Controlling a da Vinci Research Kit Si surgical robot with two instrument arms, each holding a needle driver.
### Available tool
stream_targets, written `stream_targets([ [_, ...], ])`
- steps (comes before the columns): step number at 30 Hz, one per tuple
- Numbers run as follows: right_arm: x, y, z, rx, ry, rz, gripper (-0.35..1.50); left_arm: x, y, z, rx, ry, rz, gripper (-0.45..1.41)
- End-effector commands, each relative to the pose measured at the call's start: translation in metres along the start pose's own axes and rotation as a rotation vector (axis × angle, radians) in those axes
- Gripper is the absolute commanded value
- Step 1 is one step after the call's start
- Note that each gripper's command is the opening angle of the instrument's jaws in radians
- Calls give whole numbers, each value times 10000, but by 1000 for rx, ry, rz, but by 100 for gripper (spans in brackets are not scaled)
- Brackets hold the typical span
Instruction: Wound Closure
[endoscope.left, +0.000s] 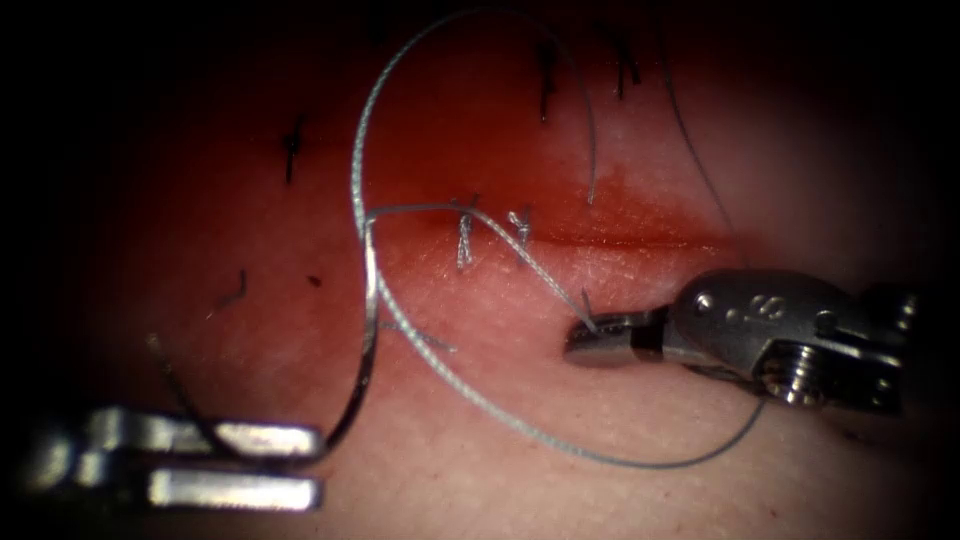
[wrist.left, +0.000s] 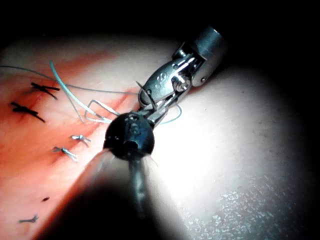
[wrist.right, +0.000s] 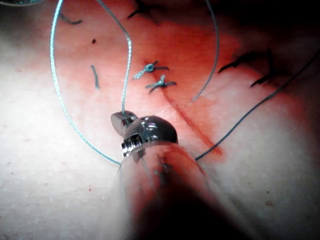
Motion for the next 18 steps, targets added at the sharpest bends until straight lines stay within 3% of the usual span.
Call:
stream_targets([
  [1, 11, -20, 8, 20, -2, -8, -35, 0, -5, 6, 5, 0, -3, -45],
  [4, 19, -40, 5, 34, -4, -11, -35, 1, -4, 4, 8, 8, -9, -45],
  [5, 28, -62, 1, 49, -7, -13, -35, 2, -3, 1, 7, 7, -6, -45],
  [7, 36, -83, -3, 65, -3, -18, -35, 4, -2, -1, 8, 9, -8, -45],
  [9, 39, -90, -4, 73, -2, -19, -35, 5, -2, -3, 8, 9, -8, -45],
  [11, 46, -97, 0, 56, 14, -140, -35, 6, -2, -5, 13, 15, -6, -45],
  [13, 48, -86, 4, 12, 52, -187, 63, 5, -3, -7, 13, 14, -7, -45],
  [15, 51, -72, 7, -26, 90, -288, 131, 5, -4, -10, 13, 19, -9, -45],
  [16, 56, -61, 7, -48, 112, -338, 145, 5, -5, -13, 14, 24, -10, -45],
  [18, 63, -45, 3, -75, 149, -422, 148, 6, -8, -19, 17, 30, -14, -45],
])
